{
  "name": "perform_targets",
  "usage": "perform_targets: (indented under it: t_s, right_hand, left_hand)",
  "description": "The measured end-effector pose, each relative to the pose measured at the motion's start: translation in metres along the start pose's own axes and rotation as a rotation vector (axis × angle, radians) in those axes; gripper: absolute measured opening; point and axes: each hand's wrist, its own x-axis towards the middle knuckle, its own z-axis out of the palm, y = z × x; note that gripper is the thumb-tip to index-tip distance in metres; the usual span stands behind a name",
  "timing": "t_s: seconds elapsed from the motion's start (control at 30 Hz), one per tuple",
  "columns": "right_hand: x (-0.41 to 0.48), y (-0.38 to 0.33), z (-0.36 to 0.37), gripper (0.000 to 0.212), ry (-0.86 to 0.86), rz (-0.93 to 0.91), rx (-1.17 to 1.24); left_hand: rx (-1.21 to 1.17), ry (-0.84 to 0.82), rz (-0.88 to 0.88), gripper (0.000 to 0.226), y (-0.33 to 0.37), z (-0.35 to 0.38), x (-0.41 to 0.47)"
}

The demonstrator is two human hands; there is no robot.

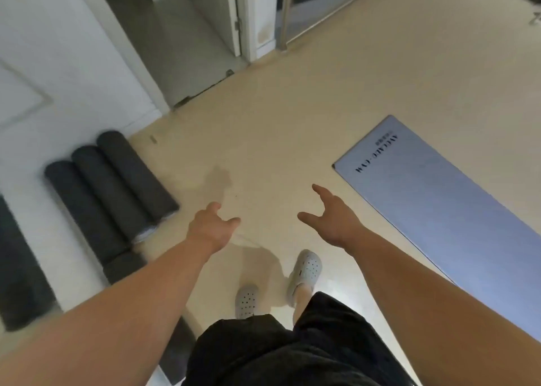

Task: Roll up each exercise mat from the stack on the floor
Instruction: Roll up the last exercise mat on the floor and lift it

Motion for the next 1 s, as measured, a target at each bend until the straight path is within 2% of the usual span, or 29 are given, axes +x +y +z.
perform_targets:
  t_s: [0.2,0.4,0.53,0.67,0.87,1.0]
  right_hand:
    - [-0.102,0.168,-0.066,0.084,0.283,0.206,0.261]
    - [-0.222,0.380,-0.106,0.084,0.529,0.371,0.539]
    - [-0.318,0.515,-0.131,0.084,0.567,0.503,0.625]
    - [-0.404,0.616,-0.164,0.083,0.594,0.617,0.639]
    - [-0.469,0.728,-0.213,0.083,0.655,0.665,0.665]
    - [-0.490,0.808,-0.245,0.084,0.618,0.691,0.670]
  left_hand:
    - [0.296,-0.139,0.315,0.072,0.141,0.117,-0.063]
    - [0.524,-0.315,0.500,0.073,0.259,0.326,-0.160]
    - [0.589,-0.419,0.588,0.068,0.322,0.470,-0.254]
    - [0.684,-0.508,0.676,0.071,0.370,0.569,-0.334]
    - [0.801,-0.597,0.739,0.073,0.433,0.690,-0.405]
    - [0.876,-0.638,0.740,0.072,0.470,0.792,-0.428]
